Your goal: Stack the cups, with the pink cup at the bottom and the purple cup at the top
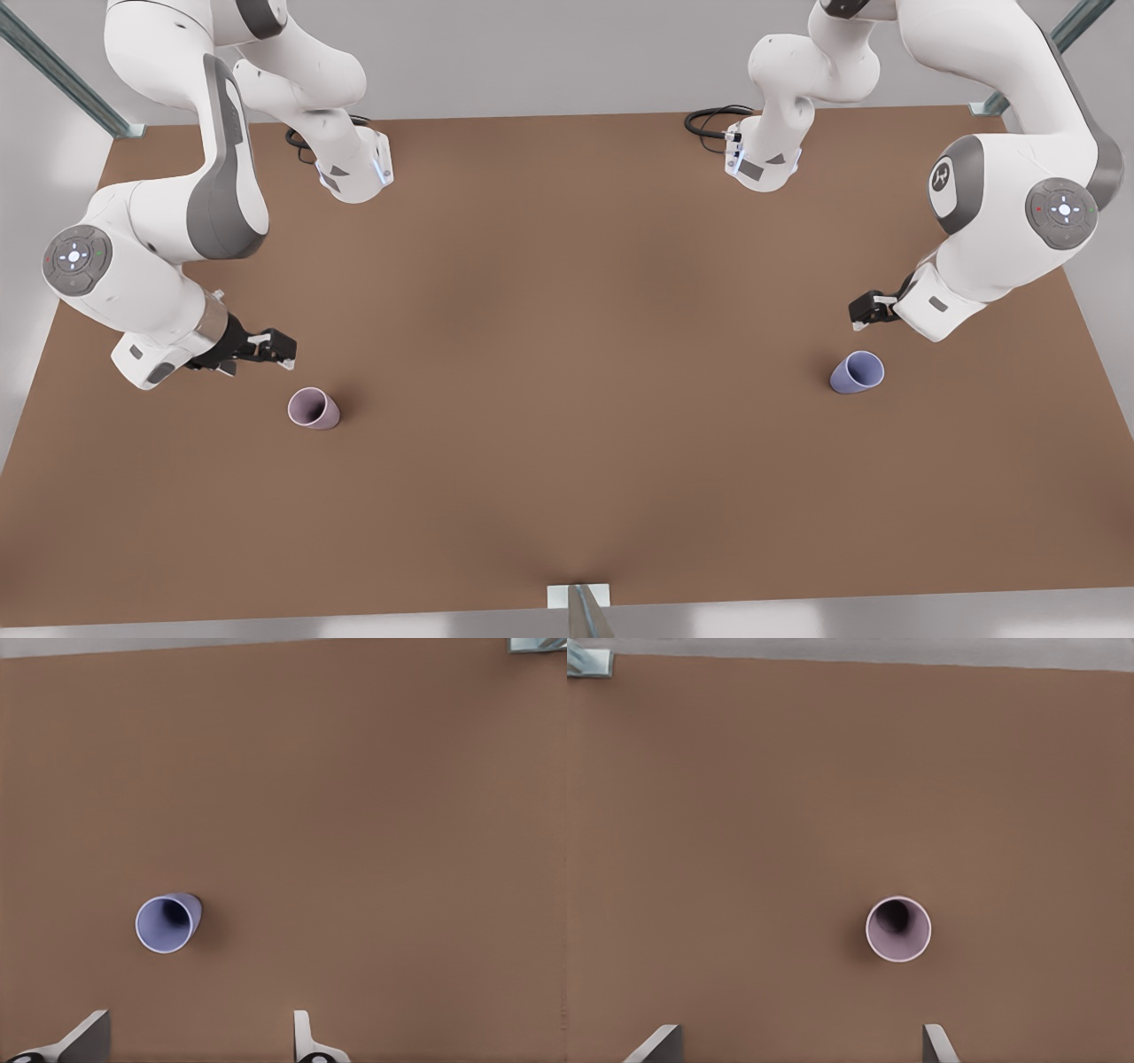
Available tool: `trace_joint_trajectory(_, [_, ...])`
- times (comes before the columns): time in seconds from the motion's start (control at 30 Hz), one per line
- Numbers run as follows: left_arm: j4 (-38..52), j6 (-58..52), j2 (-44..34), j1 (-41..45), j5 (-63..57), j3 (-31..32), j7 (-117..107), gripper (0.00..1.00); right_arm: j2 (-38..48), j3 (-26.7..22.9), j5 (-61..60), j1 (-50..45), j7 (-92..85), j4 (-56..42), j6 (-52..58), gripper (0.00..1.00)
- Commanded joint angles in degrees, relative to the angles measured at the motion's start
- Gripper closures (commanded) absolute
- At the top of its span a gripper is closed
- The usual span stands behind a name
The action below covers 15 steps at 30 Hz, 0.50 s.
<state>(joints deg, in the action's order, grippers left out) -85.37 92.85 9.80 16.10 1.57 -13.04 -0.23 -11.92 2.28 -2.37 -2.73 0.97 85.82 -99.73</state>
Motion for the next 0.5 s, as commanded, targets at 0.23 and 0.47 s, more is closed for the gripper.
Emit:
trace_joint_trajectory(0.23, [0.1, -2.8, 2.5, -0.7, -0.1, -0.7, -1.1, 0.0, -6.8, -0.3, 0.3, 0.6, -3.4, 0.0, -3.0, 0.0])
trace_joint_trajectory(0.47, [-0.7, -3.4, 4.1, -0.9, -0.7, -0.8, -0.8, 0.0, -11.4, -1.0, 0.7, 6.9, -3.4, 8.4, -14.1, 0.0])
